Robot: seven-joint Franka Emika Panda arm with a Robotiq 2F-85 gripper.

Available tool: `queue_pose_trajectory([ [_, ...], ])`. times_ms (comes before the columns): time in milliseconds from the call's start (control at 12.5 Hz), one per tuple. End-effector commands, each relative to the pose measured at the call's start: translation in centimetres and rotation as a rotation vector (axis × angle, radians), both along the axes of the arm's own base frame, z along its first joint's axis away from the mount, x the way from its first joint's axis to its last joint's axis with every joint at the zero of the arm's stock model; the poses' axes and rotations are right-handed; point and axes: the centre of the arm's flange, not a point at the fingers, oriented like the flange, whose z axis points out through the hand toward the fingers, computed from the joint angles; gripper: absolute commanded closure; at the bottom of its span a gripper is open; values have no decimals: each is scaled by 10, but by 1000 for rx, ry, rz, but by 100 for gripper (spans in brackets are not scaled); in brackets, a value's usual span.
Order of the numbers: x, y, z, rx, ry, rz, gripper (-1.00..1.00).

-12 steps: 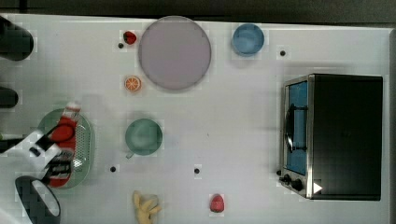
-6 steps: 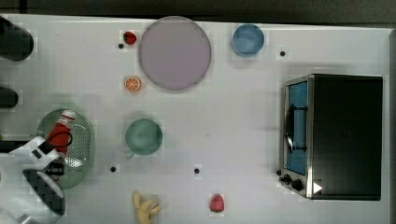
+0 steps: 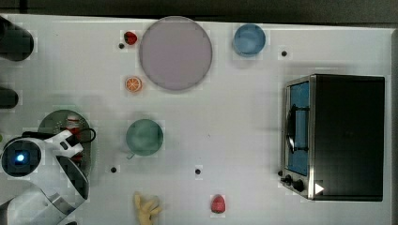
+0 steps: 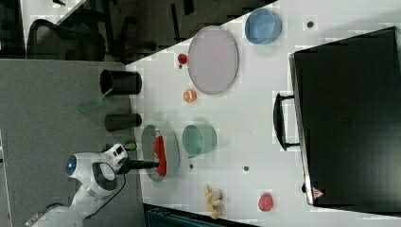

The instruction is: Pick Ketchup from the table and place it in strainer.

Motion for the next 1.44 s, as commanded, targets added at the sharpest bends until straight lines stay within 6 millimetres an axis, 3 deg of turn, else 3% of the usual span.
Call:
queue_pose_trajectory([
  [80,18,2,50,21,-100,-101,-100],
  [400,55,-46,110,-19,-213,-208,-100],
  [560,77,-93,140,-91,-240,-290,-100],
  [800,103,-186,190,-206,-257,-445,-100],
  [1120,98,-299,272,-301,-219,-631,-100],
  [1280,89,-335,310,-312,-201,-658,-100],
  [1440,80,-362,333,-318,-162,-644,-100],
])
